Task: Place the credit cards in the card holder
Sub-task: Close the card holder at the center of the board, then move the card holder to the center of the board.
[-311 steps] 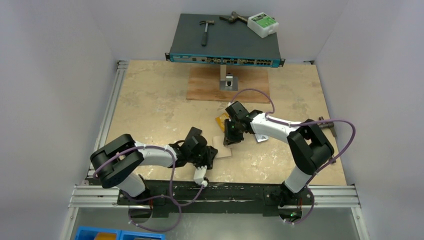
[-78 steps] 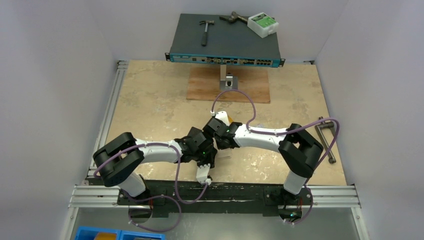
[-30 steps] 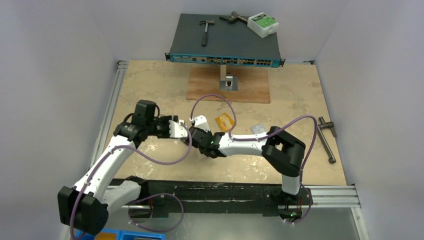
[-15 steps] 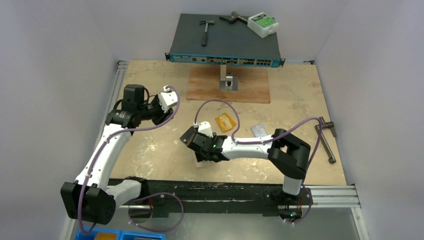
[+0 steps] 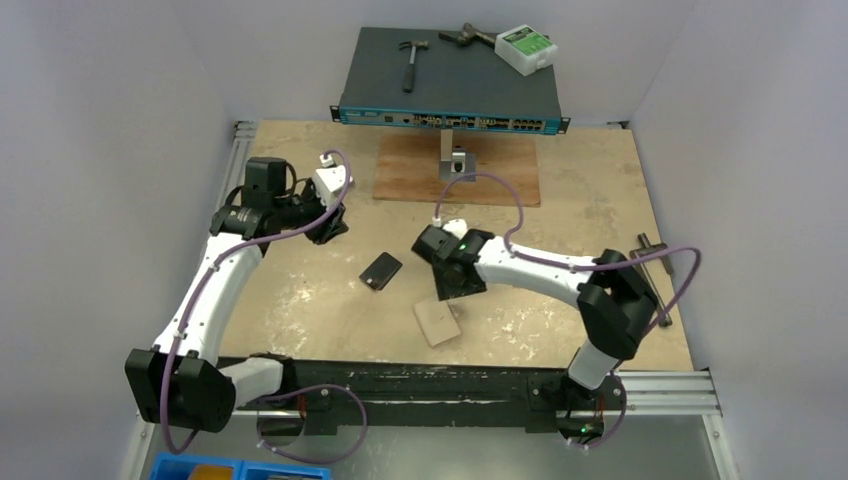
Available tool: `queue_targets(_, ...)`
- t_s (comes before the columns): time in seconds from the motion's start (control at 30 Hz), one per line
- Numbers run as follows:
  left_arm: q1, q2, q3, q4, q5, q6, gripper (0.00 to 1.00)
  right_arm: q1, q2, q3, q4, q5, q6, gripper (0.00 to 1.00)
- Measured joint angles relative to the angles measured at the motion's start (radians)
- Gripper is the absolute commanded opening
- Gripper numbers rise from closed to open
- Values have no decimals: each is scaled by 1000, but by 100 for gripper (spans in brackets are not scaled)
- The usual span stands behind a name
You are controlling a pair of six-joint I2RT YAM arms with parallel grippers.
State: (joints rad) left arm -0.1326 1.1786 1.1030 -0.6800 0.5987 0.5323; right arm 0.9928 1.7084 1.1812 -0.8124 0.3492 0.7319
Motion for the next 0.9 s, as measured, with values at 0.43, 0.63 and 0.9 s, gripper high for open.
queue_targets(0.43,1,12,12,-40,11,-5,41,13,-89,-69,-44,-4,-3,56)
queue_targets(0.63,1,-31,-23,-63,11,11,40,91,-74,-77,-27,-31,22,55)
queue_targets(0.9,1,-37,-68,-100,10,15,40,87,17,-60,-24,-27,20,42)
